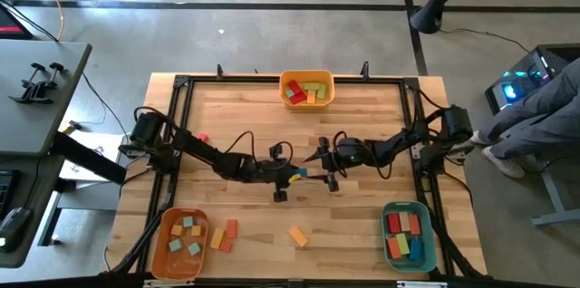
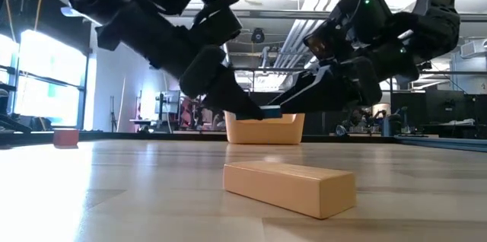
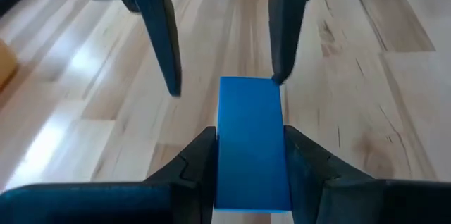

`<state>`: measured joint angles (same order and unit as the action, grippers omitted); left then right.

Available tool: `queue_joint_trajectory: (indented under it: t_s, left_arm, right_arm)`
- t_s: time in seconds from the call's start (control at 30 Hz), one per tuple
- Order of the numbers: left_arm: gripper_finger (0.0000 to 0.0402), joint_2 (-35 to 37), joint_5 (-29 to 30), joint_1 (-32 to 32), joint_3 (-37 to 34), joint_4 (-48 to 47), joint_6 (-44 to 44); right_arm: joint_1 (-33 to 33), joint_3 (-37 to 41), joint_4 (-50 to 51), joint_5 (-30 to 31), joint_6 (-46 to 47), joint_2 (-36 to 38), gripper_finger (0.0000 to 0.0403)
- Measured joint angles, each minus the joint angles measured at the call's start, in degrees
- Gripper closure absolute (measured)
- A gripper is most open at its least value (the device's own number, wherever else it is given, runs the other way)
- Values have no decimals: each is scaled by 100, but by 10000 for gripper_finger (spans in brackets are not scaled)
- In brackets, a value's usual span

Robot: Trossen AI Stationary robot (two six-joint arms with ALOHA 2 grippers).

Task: Sort blocks by size
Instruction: Put the small blue rectangle block into the yellow bin

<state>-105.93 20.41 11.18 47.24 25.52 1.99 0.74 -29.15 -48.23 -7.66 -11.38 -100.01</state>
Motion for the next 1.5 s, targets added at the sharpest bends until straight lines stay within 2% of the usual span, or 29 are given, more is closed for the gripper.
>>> queue_joint_trajectory:
  t_s: [0.37,0.8,0.93,1.03,1.17,1.3,1.4,1.5]
  left_arm:
    - [299,24,174,-13,130,174,-67]
    - [296,24,126,-17,146,-46,33]
    - [288,24,129,-22,147,-56,61]
    - [265,24,34,-27,159,-58,75]
    - [220,7,-20,-32,124,-575,152]
    - [193,20,219,-33,133,-1366,629]
    - [190,17,287,-44,125,-1914,1158]
    - [189,17,289,-37,129,-1969,1577]
  right_arm:
    - [247,-212,181,224,-56,-4,154]
    - [266,-295,353,374,-111,-9,262]
    - [264,-309,540,405,-109,90,275]
    - [268,-327,1002,600,-138,346,275]
    - [253,-315,2212,1390,-194,921,274]
    - [-14,-315,3398,2201,96,1644,273]
    - [-474,-445,4243,2295,363,2089,273]
    - [-1088,-971,4931,2258,635,2234,273]
